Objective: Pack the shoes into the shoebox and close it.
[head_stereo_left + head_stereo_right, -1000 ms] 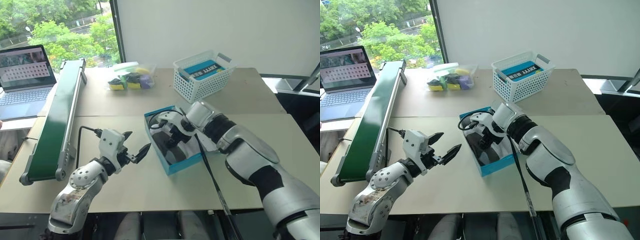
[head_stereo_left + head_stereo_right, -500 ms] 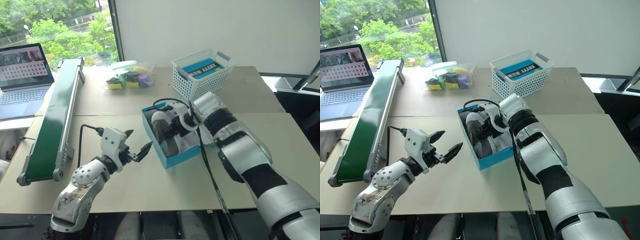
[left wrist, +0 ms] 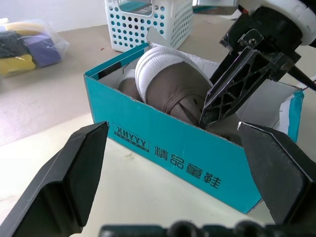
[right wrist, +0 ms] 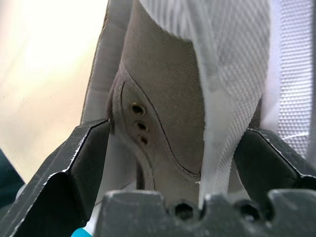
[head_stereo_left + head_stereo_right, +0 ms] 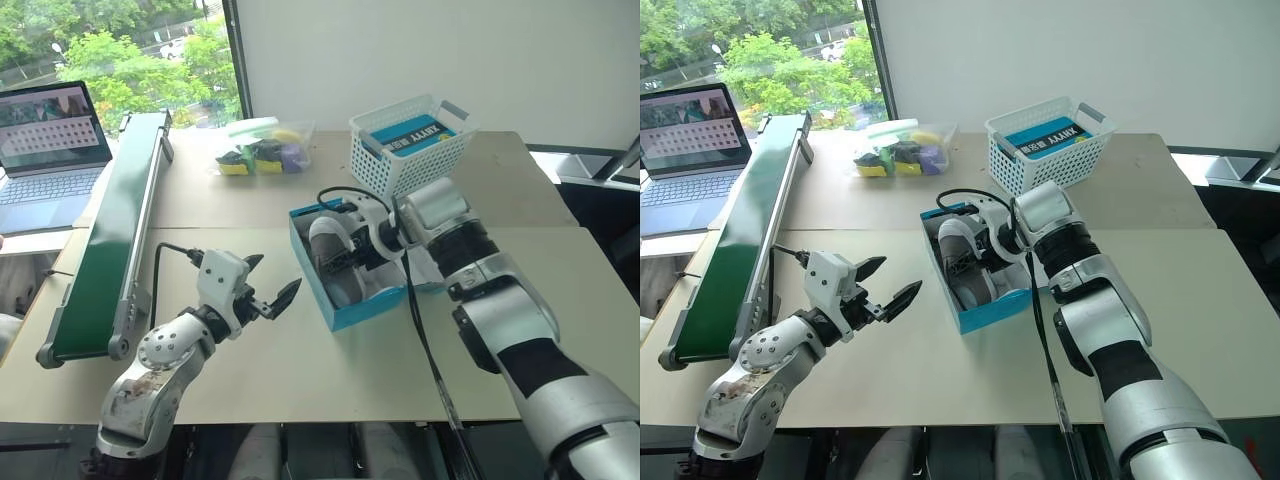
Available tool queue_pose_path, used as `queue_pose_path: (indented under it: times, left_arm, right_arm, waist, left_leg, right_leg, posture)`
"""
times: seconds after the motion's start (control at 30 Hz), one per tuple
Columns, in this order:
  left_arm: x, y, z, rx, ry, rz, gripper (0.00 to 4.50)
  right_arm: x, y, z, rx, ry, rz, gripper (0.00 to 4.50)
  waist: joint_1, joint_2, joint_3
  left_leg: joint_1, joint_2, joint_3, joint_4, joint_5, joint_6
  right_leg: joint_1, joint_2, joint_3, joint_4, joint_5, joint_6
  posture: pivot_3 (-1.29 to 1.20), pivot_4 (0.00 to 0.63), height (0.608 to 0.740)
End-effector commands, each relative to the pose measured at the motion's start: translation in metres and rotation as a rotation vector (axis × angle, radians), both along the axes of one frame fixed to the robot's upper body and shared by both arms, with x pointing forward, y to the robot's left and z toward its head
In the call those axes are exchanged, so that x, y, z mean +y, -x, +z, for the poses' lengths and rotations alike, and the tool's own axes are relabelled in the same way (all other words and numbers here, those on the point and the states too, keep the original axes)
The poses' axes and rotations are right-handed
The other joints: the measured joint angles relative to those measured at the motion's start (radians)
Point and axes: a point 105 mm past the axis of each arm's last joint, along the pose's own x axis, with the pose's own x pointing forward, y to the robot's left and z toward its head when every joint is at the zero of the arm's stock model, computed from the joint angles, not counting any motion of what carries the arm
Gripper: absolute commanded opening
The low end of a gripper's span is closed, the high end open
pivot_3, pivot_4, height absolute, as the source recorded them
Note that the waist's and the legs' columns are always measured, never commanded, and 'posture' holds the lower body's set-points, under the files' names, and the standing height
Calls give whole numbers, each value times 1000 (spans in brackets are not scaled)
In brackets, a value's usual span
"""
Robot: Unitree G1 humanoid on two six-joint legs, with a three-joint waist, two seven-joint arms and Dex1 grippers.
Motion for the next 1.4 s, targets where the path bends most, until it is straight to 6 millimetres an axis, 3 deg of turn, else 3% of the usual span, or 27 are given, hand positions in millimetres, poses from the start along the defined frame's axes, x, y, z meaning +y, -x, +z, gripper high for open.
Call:
queue_pose_path:
  times: [0.03,0.27,0.37,0.73,0.9,1.27,1.4]
  left_arm:
    - [2,1,9,-40,-4,-6,4500]
    - [4,3,11,-44,-13,-5,4500]
    - [5,3,12,-46,-16,-5,4500]
    - [5,1,13,-45,-21,-10,4500]
    - [5,1,13,-45,-19,-9,4500]
    - [4,6,12,-38,-13,-2,4500]
    - [6,7,10,-31,-8,14,4500]
  right_arm:
    - [7,-5,51,-179,-81,39,4481]
    - [13,0,66,-252,-185,18,4481]
    - [13,-1,67,-260,-241,-19,3772]
    - [11,-7,44,-280,-190,-41,36]
    - [16,-13,39,-306,-164,-26,13]
    - [33,-33,-7,-342,9,49,13]
    - [50,-31,-23,-364,92,152,13]
  waist:
    - [-1,0,0]
    - [-4,0,0]
    - [-2,0,0]
    - [-5,0,0]
    - [-4,0,0]
    - [-8,0,0]
    - [-18,0,0]
  left_leg:
    - [0,0,0,0,0,0]
    - [0,1,0,0,0,0]
    - [0,1,0,0,0,0]
    - [0,1,0,0,0,0]
    - [0,0,0,0,0,0]
    - [2,1,1,0,0,0]
    - [6,1,2,0,0,0]
  right_leg:
    - [0,0,0,0,0,0]
    - [0,0,0,0,0,0]
    - [1,0,0,0,0,0]
    - [0,0,0,0,0,0]
    - [0,0,0,0,0,0]
    - [1,1,1,0,0,0]
    - [3,1,2,1,0,0]
  posture:
    - [0,150,725]
    - [0,150,725]
    - [0,150,725]
    - [0,150,725]
    - [0,150,725]
    - [0,150,725]
    - [0,150,725]
